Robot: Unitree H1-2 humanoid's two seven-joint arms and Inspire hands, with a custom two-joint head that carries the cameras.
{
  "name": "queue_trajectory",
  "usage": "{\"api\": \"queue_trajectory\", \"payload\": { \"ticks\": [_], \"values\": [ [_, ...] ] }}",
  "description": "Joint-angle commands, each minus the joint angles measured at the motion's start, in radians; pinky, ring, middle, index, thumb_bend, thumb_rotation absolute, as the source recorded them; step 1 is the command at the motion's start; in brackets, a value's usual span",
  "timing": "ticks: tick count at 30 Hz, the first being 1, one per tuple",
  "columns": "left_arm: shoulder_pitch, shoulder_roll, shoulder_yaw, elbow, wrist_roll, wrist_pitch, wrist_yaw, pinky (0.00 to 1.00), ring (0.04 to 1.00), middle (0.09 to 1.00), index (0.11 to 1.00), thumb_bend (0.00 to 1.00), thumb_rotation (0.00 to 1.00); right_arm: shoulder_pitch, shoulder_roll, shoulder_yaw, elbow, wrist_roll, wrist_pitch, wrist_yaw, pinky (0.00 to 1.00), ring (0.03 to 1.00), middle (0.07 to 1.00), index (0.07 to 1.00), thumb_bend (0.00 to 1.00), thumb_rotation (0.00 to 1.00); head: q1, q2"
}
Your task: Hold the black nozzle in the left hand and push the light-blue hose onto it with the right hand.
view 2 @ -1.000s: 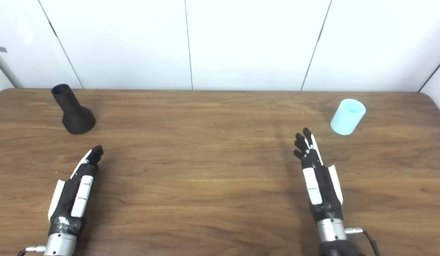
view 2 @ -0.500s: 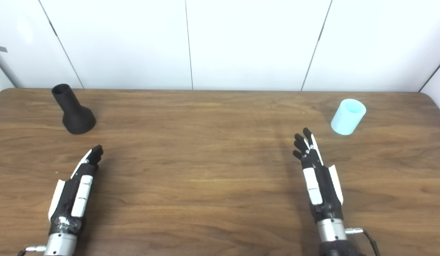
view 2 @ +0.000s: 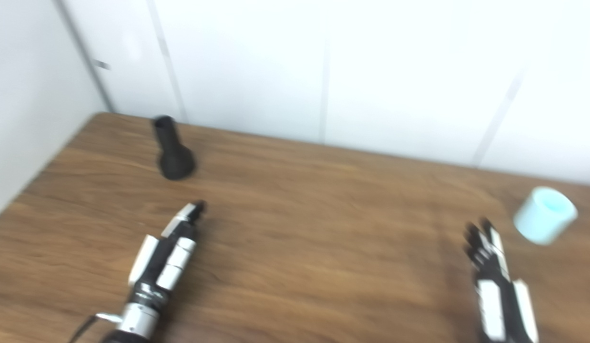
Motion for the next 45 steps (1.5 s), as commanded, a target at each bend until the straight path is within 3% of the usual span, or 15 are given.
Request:
{"api": "queue_trajectory", "payload": {
  "ticks": [1,10,13,20,22,25,28,34,41,45],
  "values": [
    [0.065,-0.063,-0.028,0.03,0.013,0.007,0.019,0.96,0.959,0.945,0.936,0.52,0.87,0.062,-0.011,-0.001,0.089,-0.009,-0.017,0.004,0.94,0.957,0.949,1.0,0.53,1.0,0.008,-0.006],
    [0.088,-0.068,-0.038,-0.002,0.133,0.034,0.094,0.95,0.953,0.941,0.928,0.51,0.79,0.081,-0.003,-0.011,0.062,0.022,0.015,0.011,0.97,0.966,0.947,0.999,0.53,1.0,0.009,-0.009],
    [0.087,-0.074,-0.018,-0.004,0.151,0.029,0.138,0.88,0.912,0.913,0.902,0.57,0.65,0.083,-0.012,-0.011,0.072,-0.011,-0.003,0.002,0.95,0.959,0.944,0.997,0.55,1.0,0.013,-0.007],
    [0.047,-0.055,0.022,-0.051,0.164,0.053,0.195,0.87,0.893,0.891,0.9,0.72,0.34,0.086,-0.012,-0.018,0.072,-0.021,-0.005,-0.002,0.94,0.945,0.937,0.99,0.54,1.0,0.015,-0.006],
    [0.023,-0.039,0.047,-0.07,0.155,0.072,0.199,0.87,0.895,0.895,0.901,0.75,0.3,0.083,-0.012,-0.018,0.079,-0.01,-0.007,0.004,0.94,0.945,0.94,0.991,0.55,1.0,0.01,-0.007],
    [-0.012,-0.022,0.08,-0.093,0.183,0.129,0.21,0.87,0.901,0.898,0.893,0.79,0.28,0.079,-0.011,-0.016,0.094,-0.016,-0.017,0.004,0.94,0.946,0.933,0.986,0.58,1.0,0.009,-0.009],
    [-0.06,0.004,0.123,-0.112,0.223,0.198,0.218,0.86,0.903,0.891,0.892,0.84,0.34,0.074,-0.011,-0.016,0.11,-0.021,-0.031,0.001,0.93,0.939,0.922,0.981,0.57,1.0,0.009,-0.011],
    [-0.157,0.058,0.194,-0.113,0.269,0.274,0.217,0.87,0.886,0.876,0.883,0.88,0.36,0.067,-0.008,-0.018,0.119,-0.011,-0.034,0.002,0.91,0.932,0.92,0.977,0.61,1.0,0.015,-0.005],
    [-0.259,0.149,0.229,-0.087,0.291,0.36,0.194,0.85,0.883,0.89,0.892,0.88,0.36,0.067,-0.01,-0.02,0.117,-0.012,-0.029,0.001,0.94,0.941,0.927,0.98,0.63,1.0,0.016,-0.001],
    [-0.33,0.216,0.225,-0.033,0.33,0.455,0.163,0.84,0.905,0.914,0.901,0.9,0.38,0.064,-0.01,-0.018,0.12,-0.021,-0.039,-0.002,0.93,0.941,0.928,0.985,0.63,1.0,0.016,0.018]
  ]
}}
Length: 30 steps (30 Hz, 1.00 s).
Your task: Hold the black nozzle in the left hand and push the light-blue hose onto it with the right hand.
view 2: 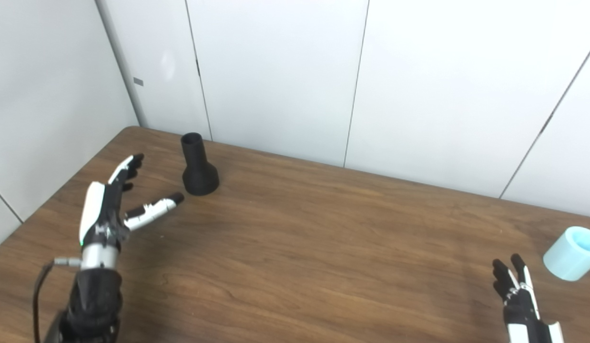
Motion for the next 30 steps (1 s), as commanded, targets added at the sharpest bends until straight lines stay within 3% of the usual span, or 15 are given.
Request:
{"api": "queue_trajectory", "payload": {
  "ticks": [1,6,10,13,19,24,30],
  "values": [
    [-0.058,0.048,0.001,0.013,0.032,0.02,-0.008,0.84,0.907,0.913,0.896,0.9,0.38,0.058,0.005,0.001,0.108,-0.008,-0.014,-0.008,0.92,0.938,0.929,0.985,0.64,1.0,0.0,0.001],
    [-0.12,0.123,-0.048,0.11,0.069,0.054,-0.05,0.84,0.909,0.897,0.894,0.93,0.39,0.057,0.007,0.001,0.098,0.024,-0.002,0.007,0.94,0.947,0.936,0.988,0.64,1.0,-0.001,0.009],
    [-0.17,0.168,-0.111,0.191,0.117,0.062,-0.066,0.96,0.936,0.903,0.886,0.97,0.42,0.054,0.005,0.001,0.105,0.013,-0.008,0.005,0.95,0.945,0.935,0.988,0.63,1.0,-0.007,0.015],
    [-0.214,0.19,-0.148,0.265,0.142,0.067,-0.077,1.0,0.942,0.903,0.877,0.99,0.43,0.051,0.005,0.003,0.115,-0.01,-0.014,-0.004,0.95,0.941,0.925,0.982,0.66,1.0,-0.013,0.012],
    [-0.279,0.211,-0.201,0.353,0.158,0.078,-0.108,1.0,0.966,0.92,0.873,1.0,0.49,0.043,0.007,0.006,0.142,-0.052,-0.051,-0.02,0.89,0.911,0.915,0.978,0.63,1.0,-0.014,0.009],
    [-0.33,0.221,-0.241,0.399,0.155,0.084,-0.147,1.0,0.955,0.913,0.881,1.0,0.5,0.042,0.01,0.009,0.144,-0.059,-0.061,-0.02,0.92,0.916,0.919,0.984,0.6,1.0,-0.019,0.011],
    [-0.371,0.221,-0.294,0.453,0.179,0.059,-0.126,1.0,0.897,0.86,0.863,1.0,0.48,0.043,0.018,0.008,0.138,-0.067,-0.043,-0.028,0.91,0.909,0.909,0.985,0.63,1.0,-0.025,0.012]
  ]
}}
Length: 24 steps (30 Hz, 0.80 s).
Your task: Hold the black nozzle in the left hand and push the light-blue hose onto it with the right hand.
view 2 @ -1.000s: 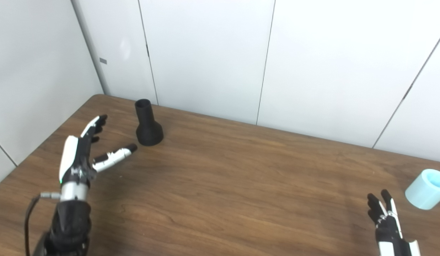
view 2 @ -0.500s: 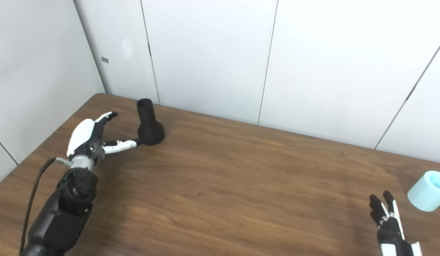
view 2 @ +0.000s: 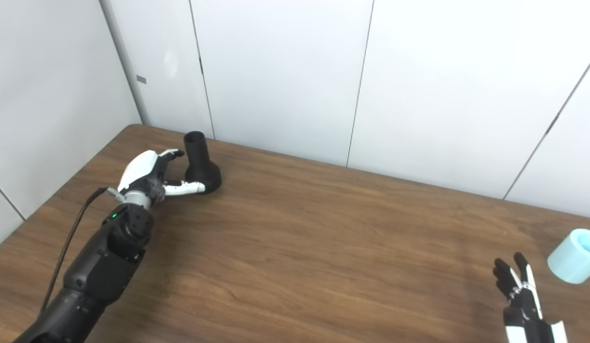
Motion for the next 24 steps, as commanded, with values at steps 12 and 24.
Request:
{"api": "queue_trajectory", "payload": {
  "ticks": [12,24],
  "values": [
    [-0.107,0.028,-0.062,0.035,0.054,-0.013,0.018,1.0,0.943,0.893,0.844,1.0,0.52,0.068,0.035,0.009,0.095,0.099,0.023,0.014,0.94,0.923,0.896,0.982,0.66,1.0,-0.012,0.012],
    [-0.128,0.006,-0.067,0.105,0.064,0.001,0.056,1.0,0.912,0.861,0.816,0.98,0.5,0.097,0.043,0.009,0.042,0.083,0.051,0.006,0.96,0.934,0.887,0.982,0.65,1.0,-0.011,0.034]
  ]
}}
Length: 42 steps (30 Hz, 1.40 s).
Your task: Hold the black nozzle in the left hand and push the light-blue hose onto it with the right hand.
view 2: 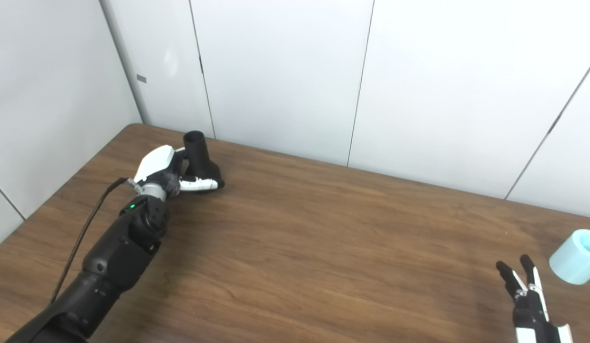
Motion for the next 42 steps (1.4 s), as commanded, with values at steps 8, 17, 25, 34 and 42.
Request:
{"api": "queue_trajectory", "payload": {
  "ticks": [8,17,25,34,42],
  "values": [
    [-0.06,0.017,-0.009,0.028,0.028,-0.003,0.041,1.0,0.916,0.861,0.806,0.95,0.44,0.098,0.038,0.016,0.047,0.03,0.014,0.001,0.99,0.941,0.891,0.98,0.65,1.0,0.0,0.012],
    [-0.069,0.011,-0.017,0.073,0.01,-0.017,0.044,1.0,0.934,0.872,0.798,0.94,0.43,0.103,0.032,0.018,0.035,0.013,0.015,-0.001,0.98,0.932,0.894,0.982,0.62,1.0,-0.004,0.017],
    [-0.07,0.009,-0.026,0.094,0.008,-0.062,0.062,0.99,0.91,0.84,0.749,0.9,0.42,0.103,0.04,0.013,0.02,-0.044,0.01,-0.031,0.92,0.881,0.863,0.962,0.57,1.0,-0.004,0.017],
    [-0.052,-0.004,0.006,0.12,-0.056,-0.228,0.127,0.73,0.738,0.692,0.615,0.79,0.12,0.1,0.038,0.012,0.02,-0.03,0.009,-0.028,0.91,0.872,0.858,0.955,0.55,1.0,-0.017,0.026],
    [-0.037,-0.02,0.021,0.148,-0.069,-0.319,0.208,0.63,0.641,0.547,0.46,0.52,0.0,0.107,0.037,0.015,0.001,-0.029,0.018,-0.027,0.9,0.884,0.859,0.959,0.51,1.0,-0.019,0.033]
  ]
}}
